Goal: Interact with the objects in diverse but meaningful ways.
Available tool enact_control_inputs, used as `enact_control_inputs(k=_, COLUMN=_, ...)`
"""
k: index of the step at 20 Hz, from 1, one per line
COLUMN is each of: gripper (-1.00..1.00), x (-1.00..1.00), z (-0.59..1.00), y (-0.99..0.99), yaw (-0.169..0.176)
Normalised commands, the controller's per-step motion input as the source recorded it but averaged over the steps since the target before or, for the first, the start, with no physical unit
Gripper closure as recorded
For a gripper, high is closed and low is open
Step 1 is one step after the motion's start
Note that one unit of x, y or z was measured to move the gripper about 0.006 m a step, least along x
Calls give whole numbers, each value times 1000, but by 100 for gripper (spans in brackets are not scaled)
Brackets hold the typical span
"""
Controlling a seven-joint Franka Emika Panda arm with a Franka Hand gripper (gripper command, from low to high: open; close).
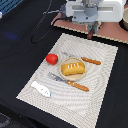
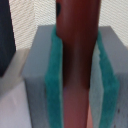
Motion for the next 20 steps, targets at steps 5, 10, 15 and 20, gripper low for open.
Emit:
enact_control_inputs(k=5, gripper=100, x=145, z=373, y=-718, yaw=136)
enact_control_inputs(k=10, gripper=100, x=172, z=337, y=-714, yaw=123)
enact_control_inputs(k=15, gripper=100, x=166, z=297, y=-770, yaw=94)
enact_control_inputs(k=20, gripper=100, x=243, z=93, y=-593, yaw=93)
